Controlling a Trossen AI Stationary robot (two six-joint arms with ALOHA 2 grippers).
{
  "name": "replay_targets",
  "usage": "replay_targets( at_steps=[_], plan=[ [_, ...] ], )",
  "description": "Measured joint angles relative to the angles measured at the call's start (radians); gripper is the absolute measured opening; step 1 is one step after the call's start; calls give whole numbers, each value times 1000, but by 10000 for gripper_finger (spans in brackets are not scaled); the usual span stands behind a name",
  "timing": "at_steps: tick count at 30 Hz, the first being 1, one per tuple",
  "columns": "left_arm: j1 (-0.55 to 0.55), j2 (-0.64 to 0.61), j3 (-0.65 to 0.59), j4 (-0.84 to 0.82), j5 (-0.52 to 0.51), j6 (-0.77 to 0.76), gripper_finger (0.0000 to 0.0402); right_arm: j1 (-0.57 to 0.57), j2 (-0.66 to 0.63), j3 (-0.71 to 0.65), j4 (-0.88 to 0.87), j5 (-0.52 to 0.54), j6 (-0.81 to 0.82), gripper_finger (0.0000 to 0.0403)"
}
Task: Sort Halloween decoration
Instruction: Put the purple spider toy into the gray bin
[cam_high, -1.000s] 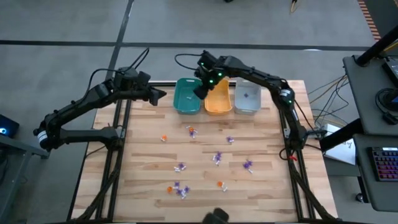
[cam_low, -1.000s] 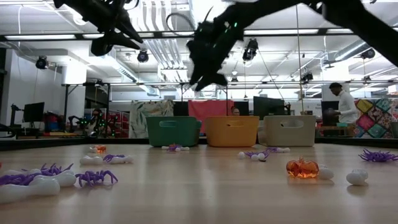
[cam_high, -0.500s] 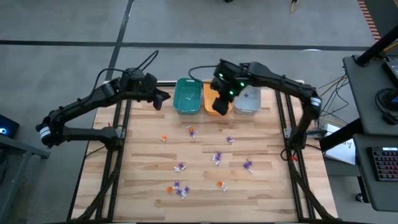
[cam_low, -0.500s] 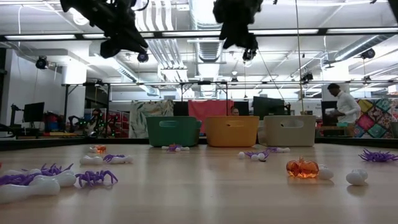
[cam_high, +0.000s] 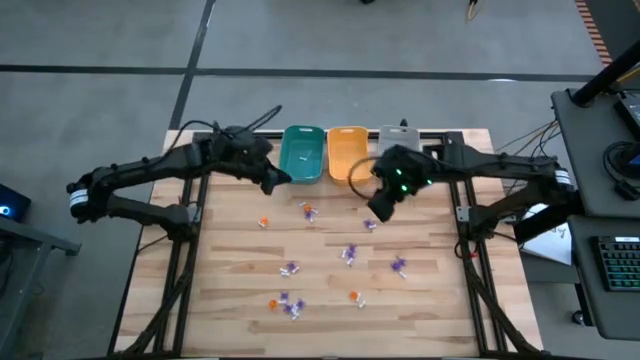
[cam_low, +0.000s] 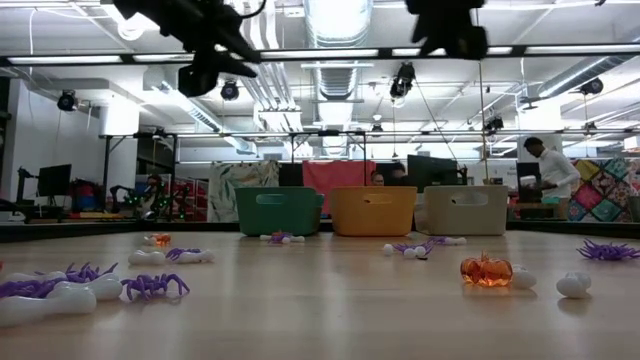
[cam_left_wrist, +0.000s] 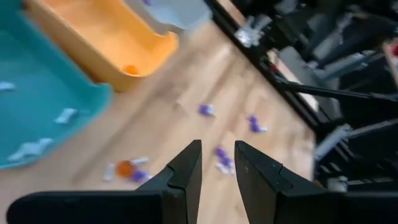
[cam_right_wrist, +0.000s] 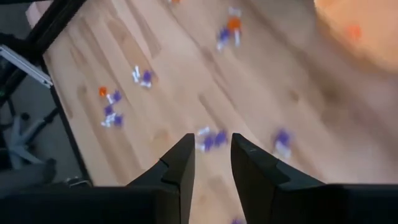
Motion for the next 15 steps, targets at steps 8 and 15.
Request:
replay_targets(
  at_steps=[8, 15],
  plan=[
    [-149, 69, 1, 45, -7, -113, 77, 100, -76, -210, 4, 80, 218, 78],
    [-268, 137, 2, -63, -4, -255, 78, 151, -73, -344, 117, 105, 311, 76]
  ],
)
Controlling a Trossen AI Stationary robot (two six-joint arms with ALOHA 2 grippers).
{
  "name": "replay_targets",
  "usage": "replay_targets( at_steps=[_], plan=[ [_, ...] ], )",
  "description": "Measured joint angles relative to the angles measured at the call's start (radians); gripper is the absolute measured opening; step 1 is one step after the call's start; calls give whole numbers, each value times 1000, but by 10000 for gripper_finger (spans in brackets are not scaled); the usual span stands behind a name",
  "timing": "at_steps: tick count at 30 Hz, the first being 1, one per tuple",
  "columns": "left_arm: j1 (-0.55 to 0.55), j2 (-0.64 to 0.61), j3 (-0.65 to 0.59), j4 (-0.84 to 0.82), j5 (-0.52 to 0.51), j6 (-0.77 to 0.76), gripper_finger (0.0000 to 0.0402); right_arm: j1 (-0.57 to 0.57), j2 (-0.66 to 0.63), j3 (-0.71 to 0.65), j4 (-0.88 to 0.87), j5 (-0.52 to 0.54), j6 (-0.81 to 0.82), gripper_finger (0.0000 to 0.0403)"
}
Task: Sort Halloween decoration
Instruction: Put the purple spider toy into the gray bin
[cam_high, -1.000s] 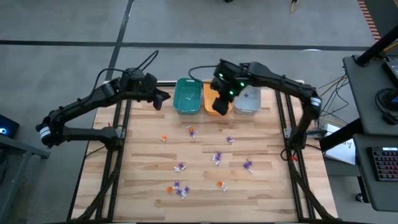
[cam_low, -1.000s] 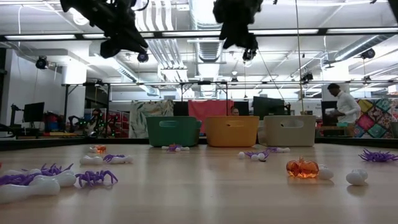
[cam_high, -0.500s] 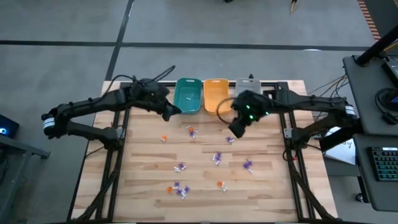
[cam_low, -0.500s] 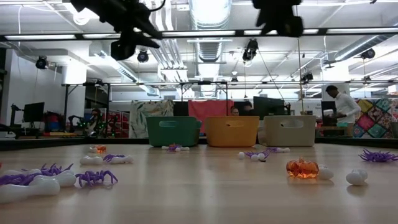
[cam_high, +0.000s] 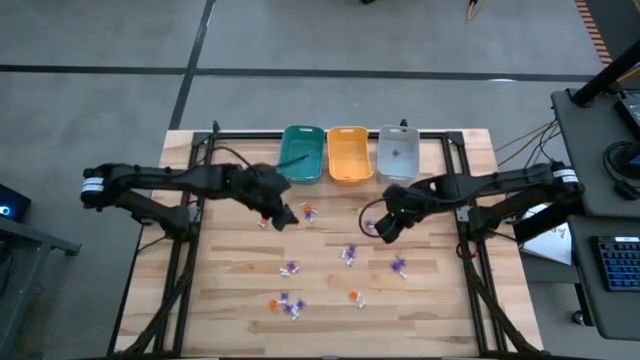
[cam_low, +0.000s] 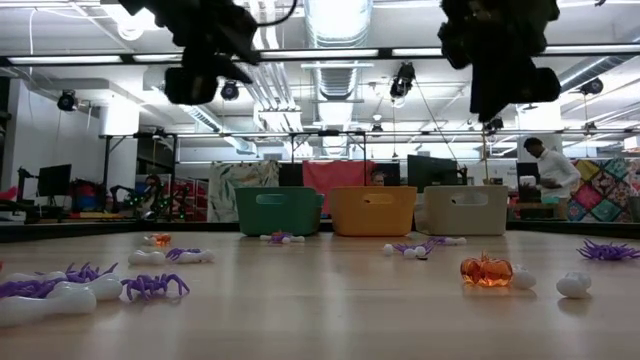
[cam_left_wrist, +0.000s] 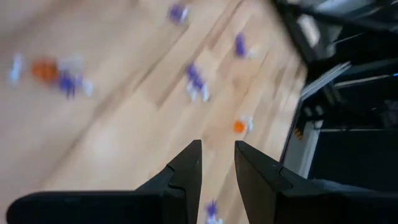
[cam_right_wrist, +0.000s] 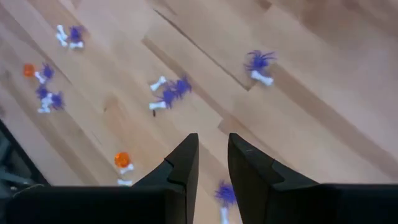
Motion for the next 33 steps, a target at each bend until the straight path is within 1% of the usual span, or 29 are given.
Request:
replay_targets(
  at_steps=[3, 9, 14, 18, 21, 25, 29, 33],
  plan=[
    [-38, 26, 0, -20, -1, -19, 78, 30, -10, -28, 45, -1, 12, 79],
    [-93, 99, 0, -25, -2, -6, 85, 87, -25, -57, 49, -4, 25, 73],
    [-124, 176, 0, -28, -5, -31, 123, 88, -24, -61, 50, 26, 47, 71],
    [-137, 240, 0, -44, -6, -111, 160, 87, -24, -61, 87, 66, 61, 73],
    [-141, 285, 0, -52, -6, -174, 177, 87, -24, -61, 129, 73, 49, 70],
    [-150, 339, 0, -56, -6, -217, 182, 87, -24, -61, 187, 76, 22, 68],
    [-181, 366, 0, -56, -8, -242, 176, 87, -24, -61, 215, 77, 13, 68],
    [-213, 368, 0, -54, -51, -248, 167, 87, -24, -61, 217, 77, 11, 68]
  ],
)
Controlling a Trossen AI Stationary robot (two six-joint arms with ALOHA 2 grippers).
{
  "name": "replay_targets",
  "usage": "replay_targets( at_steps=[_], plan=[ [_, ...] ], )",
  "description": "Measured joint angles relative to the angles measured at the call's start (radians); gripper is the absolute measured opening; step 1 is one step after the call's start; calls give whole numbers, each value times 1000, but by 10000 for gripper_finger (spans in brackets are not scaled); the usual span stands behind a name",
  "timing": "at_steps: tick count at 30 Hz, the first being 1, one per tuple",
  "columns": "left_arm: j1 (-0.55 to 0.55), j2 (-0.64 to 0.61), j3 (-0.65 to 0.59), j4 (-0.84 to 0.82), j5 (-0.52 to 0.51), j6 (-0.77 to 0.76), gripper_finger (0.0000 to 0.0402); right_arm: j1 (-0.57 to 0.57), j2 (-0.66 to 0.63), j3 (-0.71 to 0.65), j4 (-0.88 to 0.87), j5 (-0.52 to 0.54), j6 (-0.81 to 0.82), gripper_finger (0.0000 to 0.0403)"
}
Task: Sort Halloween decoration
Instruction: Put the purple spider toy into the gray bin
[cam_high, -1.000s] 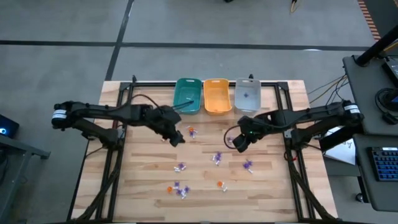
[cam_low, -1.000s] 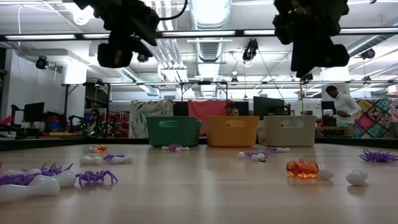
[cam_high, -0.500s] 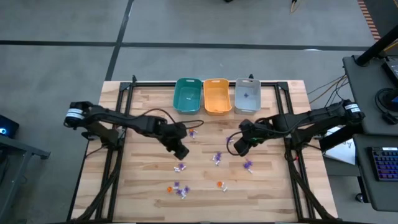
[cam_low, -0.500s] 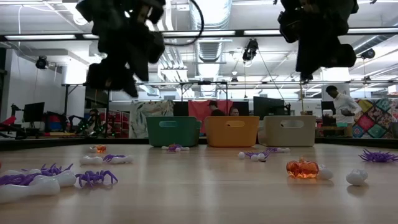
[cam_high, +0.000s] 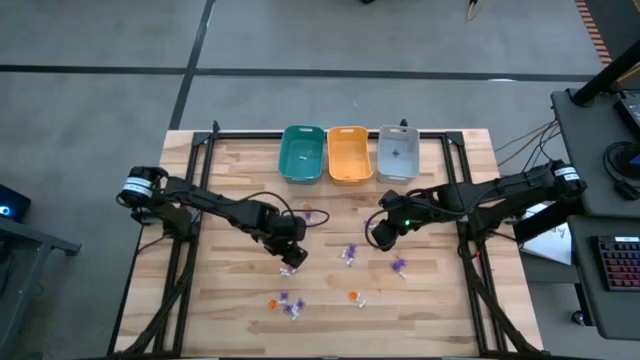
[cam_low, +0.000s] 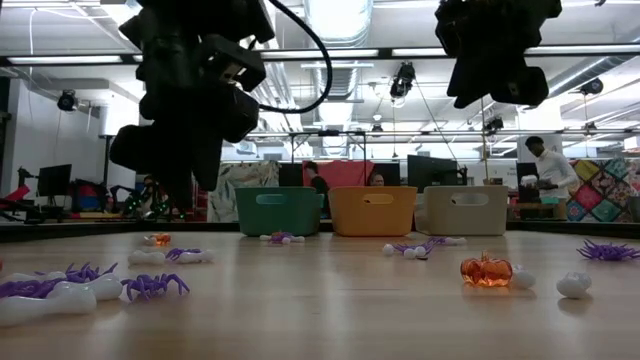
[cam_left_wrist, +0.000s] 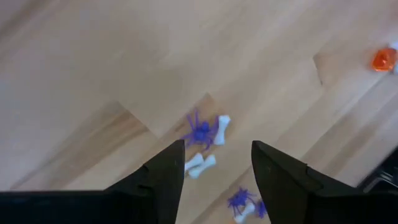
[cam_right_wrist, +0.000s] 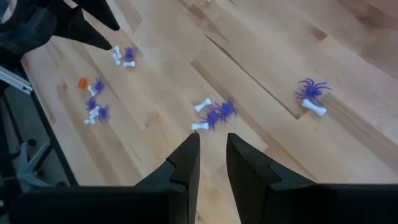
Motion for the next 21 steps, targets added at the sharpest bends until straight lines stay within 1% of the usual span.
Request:
replay_targets(
  at_steps=[5, 8, 10, 12, 14, 16, 17, 18, 21],
  plan=[
    [-33, -1, 0, 5, -69, 9, 164, 0, 0, 0, 1, 17, -26, 68],
    [-56, -2, 0, 10, -73, 25, 159, 0, 0, 0, 1, 46, -31, 68],
    [-74, -3, 0, 11, -72, 50, 146, -1, 0, 0, 5, 51, -38, 68],
    [-95, -3, 0, 13, -71, 119, 119, -1, 0, 0, 8, 52, -42, 68],
    [-118, -3, 0, 18, -73, 227, 79, -1, 0, 0, 8, 53, -51, 68],
    [-137, -3, 0, 17, -85, 333, 30, -1, 1, 0, 8, 53, -53, 68],
    [-141, -3, 0, 19, -95, 383, 15, -1, 1, 0, 8, 53, -53, 68],
    [-143, -3, 0, 23, -110, 429, 10, -1, 3, 0, 8, 53, -53, 68],
    [-142, -3, -3, 40, -145, 549, 12, -1, 5, 0, 8, 52, -56, 68]
  ],
)
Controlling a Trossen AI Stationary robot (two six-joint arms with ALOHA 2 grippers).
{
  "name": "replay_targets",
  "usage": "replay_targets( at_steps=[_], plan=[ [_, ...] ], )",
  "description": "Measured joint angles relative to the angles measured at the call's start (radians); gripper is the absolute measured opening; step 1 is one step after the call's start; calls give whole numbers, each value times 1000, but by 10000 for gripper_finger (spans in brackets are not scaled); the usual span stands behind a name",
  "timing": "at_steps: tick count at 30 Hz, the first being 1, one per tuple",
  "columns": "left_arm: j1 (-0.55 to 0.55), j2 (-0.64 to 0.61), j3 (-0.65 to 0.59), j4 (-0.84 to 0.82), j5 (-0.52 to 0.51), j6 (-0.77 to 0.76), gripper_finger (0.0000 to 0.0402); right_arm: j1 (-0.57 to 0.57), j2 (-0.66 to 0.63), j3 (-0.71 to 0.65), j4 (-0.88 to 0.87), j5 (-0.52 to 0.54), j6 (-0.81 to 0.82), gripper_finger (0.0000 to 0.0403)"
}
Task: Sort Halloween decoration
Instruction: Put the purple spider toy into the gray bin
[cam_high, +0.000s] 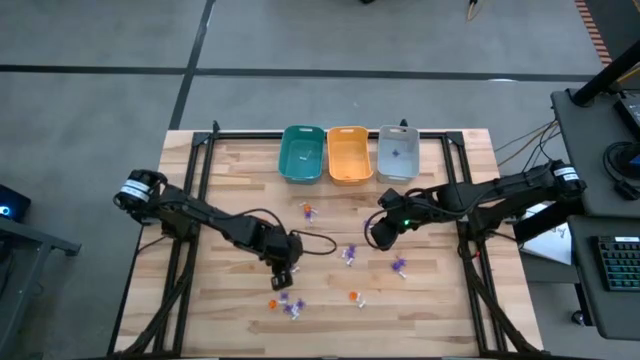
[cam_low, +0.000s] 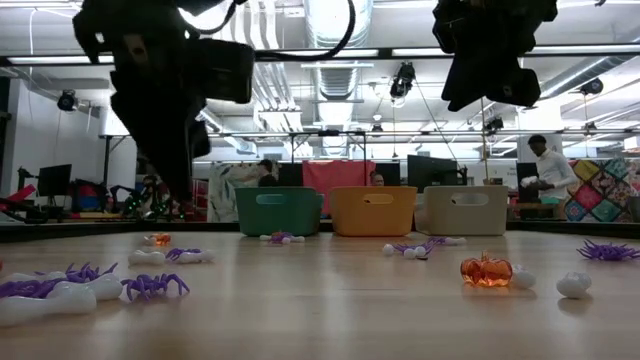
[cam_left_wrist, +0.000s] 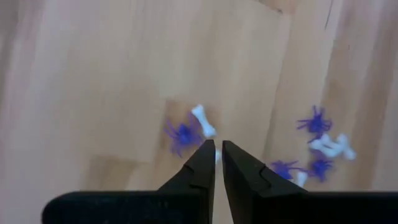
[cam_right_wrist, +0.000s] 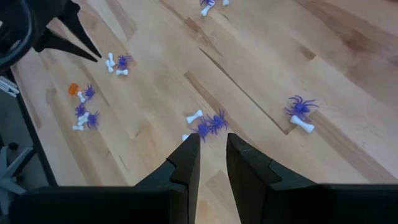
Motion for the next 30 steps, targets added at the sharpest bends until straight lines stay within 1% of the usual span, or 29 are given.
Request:
replay_targets(
  at_steps=[3, 6, 12, 18, 30],
  plan=[
    [7, 0, -1, 6, -6, 93, 2, 1, 0, 0, 0, 0, 0, 68],
    [9, 0, -3, 6, -37, 127, 2, 1, 0, 0, 0, 0, 0, 68],
    [9, 24, -4, 53, -41, 206, 0, 1, 1, 0, 0, 0, -20, 68],
    [9, 81, -5, 84, -31, 218, 0, 1, 1, 0, 0, 0, -22, 68],
    [10, 128, -5, 76, -26, 203, 0, 0, 1, 0, 0, 0, -44, 68]
  ],
)
